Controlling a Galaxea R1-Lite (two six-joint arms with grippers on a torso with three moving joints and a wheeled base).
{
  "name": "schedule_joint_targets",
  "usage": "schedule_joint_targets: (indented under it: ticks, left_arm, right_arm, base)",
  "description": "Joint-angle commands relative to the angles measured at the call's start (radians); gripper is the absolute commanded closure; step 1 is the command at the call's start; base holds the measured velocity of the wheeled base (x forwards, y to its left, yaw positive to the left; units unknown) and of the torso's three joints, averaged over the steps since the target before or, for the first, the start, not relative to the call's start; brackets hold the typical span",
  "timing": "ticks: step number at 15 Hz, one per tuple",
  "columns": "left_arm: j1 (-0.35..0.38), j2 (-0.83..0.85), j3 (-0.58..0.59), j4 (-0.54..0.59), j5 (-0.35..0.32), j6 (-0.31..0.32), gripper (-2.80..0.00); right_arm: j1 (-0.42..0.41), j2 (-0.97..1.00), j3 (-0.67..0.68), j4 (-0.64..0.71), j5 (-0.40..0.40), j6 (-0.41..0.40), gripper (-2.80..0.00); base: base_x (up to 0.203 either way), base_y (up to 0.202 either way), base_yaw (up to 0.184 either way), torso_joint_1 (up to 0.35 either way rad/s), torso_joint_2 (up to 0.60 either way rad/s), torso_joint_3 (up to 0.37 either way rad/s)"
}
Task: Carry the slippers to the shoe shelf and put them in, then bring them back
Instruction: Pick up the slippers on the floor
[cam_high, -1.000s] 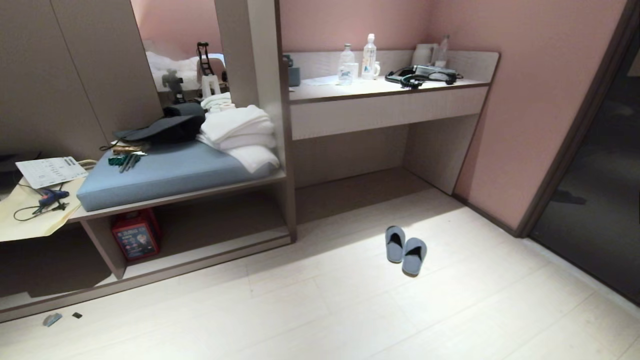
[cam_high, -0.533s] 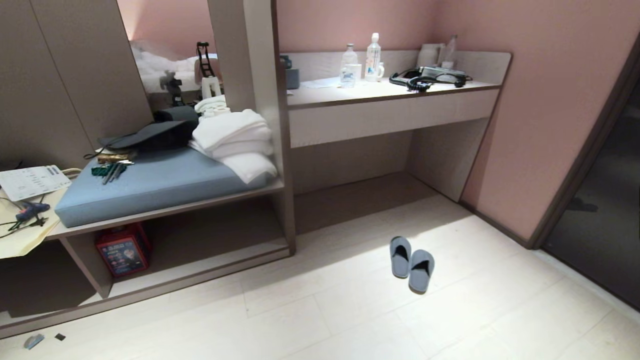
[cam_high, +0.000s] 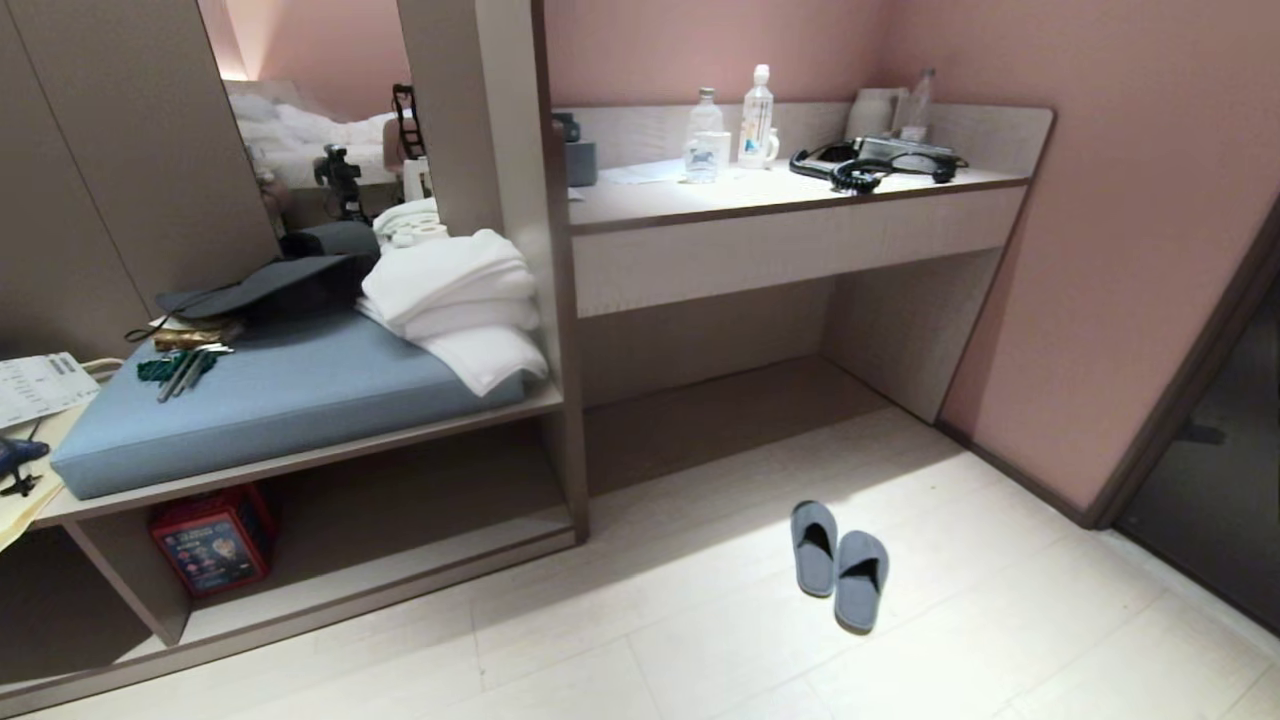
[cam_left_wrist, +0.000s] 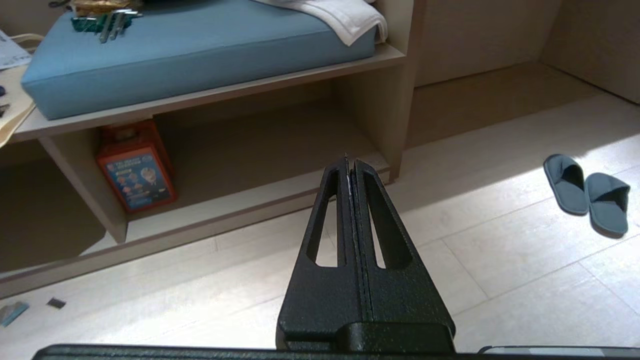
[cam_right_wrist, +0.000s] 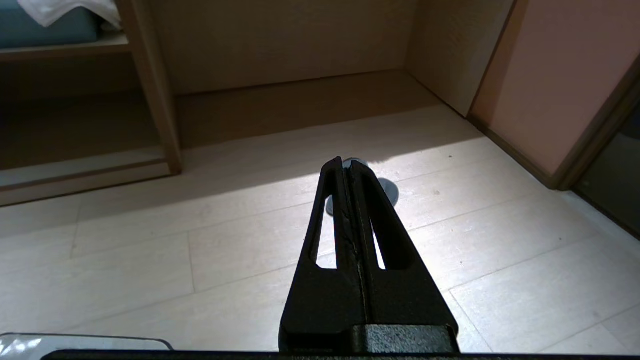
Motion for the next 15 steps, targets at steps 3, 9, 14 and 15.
schedule_joint_targets:
  ticks: [3, 9, 14, 15]
  left_arm:
    - [0.0, 0.001, 0.0, -0.002, 0.0, -0.001, 0.0]
    - [0.0, 0.001, 0.0, 0.0, 0.0, -0.004, 0.0]
    - [0.0, 0.001, 0.0, 0.0, 0.002, -0.006, 0.0]
    - [0.0, 0.001, 0.0, 0.0, 0.0, -0.006, 0.0]
  right_arm:
    - [0.0, 0.001, 0.0, -0.001, 0.001, -0.014, 0.0]
    - [0.0, 0.001, 0.0, -0.001, 0.001, 0.009, 0.0]
    - [0.0, 0.001, 0.0, -0.001, 0.001, 0.009, 0.0]
    - [0.0, 0.001, 0.0, -0.001, 0.001, 0.01, 0.0]
  base:
    - [0.194, 0.0, -0.001, 0.003, 0.0, 0.003]
    - [0.195, 0.0, 0.001, 0.002, 0.0, 0.002]
    - [0.077, 0.0, -0.001, 0.003, 0.0, 0.0]
    - [0.0, 0.0, 0.0, 0.0, 0.0, 0.0]
